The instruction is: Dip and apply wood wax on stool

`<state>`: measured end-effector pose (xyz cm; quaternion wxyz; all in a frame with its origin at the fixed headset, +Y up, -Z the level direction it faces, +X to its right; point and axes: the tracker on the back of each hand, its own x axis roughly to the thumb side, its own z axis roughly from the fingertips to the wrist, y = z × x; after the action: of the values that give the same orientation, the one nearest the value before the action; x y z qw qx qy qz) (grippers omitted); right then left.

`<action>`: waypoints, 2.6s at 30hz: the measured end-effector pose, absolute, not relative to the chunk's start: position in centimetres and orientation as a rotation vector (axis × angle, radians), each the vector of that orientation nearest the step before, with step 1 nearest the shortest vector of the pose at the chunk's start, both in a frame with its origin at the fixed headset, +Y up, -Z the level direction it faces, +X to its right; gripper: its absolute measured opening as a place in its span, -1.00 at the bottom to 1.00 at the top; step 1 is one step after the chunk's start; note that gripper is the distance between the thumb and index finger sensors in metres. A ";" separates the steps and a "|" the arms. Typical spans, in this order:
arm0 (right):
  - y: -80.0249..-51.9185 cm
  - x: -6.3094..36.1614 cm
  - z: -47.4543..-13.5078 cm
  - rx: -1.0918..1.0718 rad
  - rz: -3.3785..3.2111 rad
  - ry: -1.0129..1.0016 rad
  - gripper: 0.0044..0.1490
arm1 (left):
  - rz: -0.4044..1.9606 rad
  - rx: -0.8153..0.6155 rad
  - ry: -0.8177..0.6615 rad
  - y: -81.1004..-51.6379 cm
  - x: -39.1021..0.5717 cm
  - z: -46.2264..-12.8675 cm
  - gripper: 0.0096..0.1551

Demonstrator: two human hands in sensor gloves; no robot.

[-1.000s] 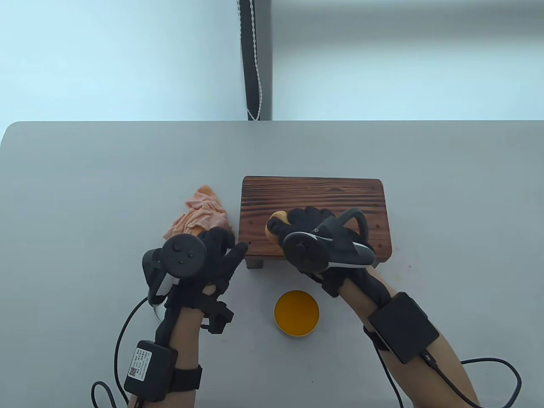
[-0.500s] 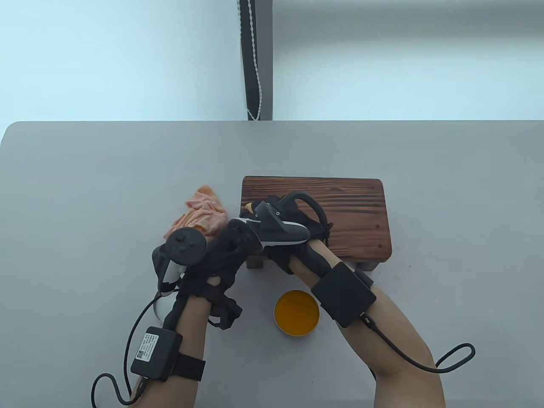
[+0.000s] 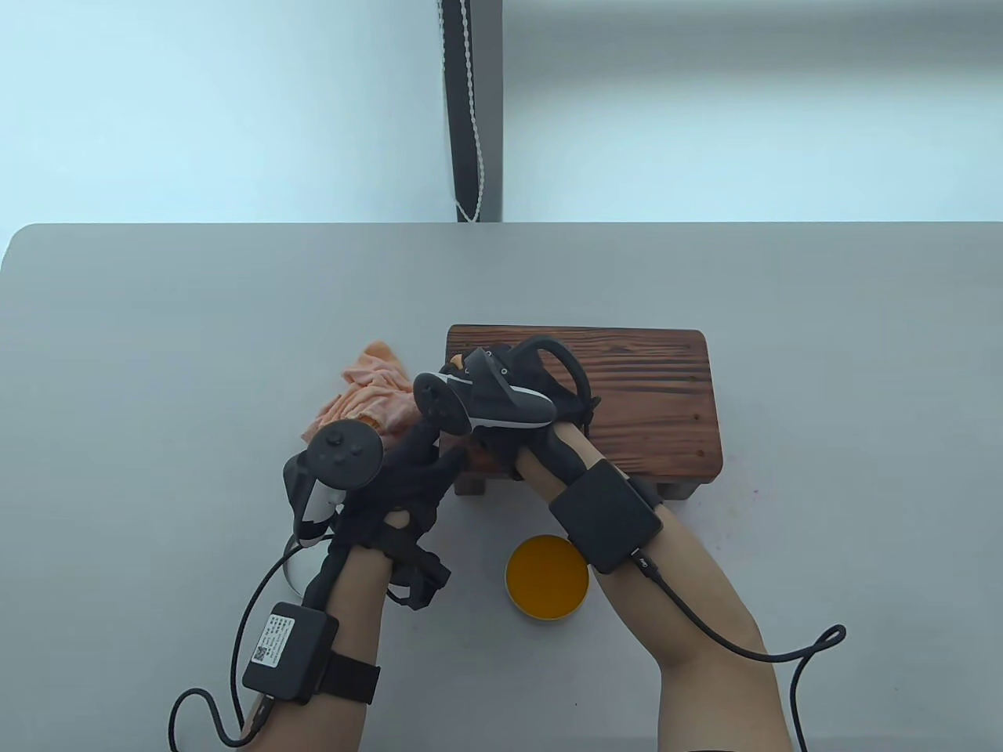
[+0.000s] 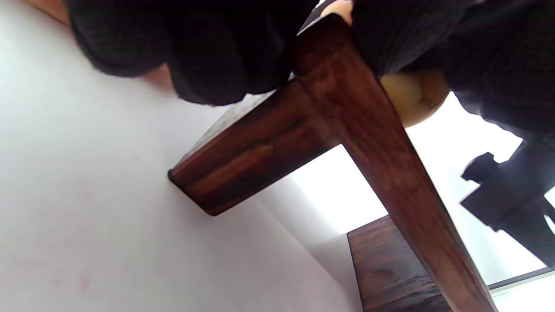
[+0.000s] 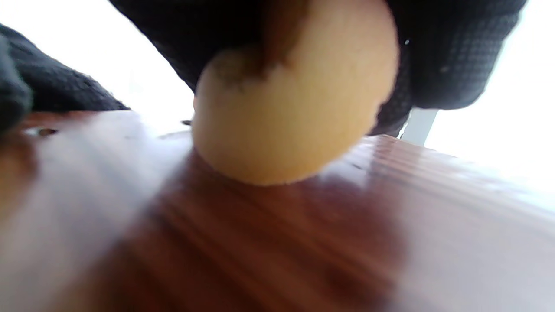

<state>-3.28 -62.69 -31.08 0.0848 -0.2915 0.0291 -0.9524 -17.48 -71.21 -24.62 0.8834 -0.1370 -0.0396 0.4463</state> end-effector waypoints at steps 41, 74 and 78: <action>-62.5 -2.7 -28.6 -0.862 -2.830 0.086 -0.52 | 0.945 -0.278 -0.090 -71.0 -17.5 -24.7 0.05; -61.9 0.1 -27.5 -0.832 -2.788 0.000 -0.46 | 0.920 -0.295 -0.099 -70.8 -17.5 -24.9 0.04; -62.2 0.8 -29.0 -0.806 -2.865 0.076 -0.50 | 0.915 -0.298 -0.105 -70.8 -17.6 -24.9 0.05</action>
<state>0.82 -62.18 -29.02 0.0821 -0.2698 0.0256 -0.9591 -17.58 -70.79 -24.95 0.8852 -0.1431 -0.0504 0.4398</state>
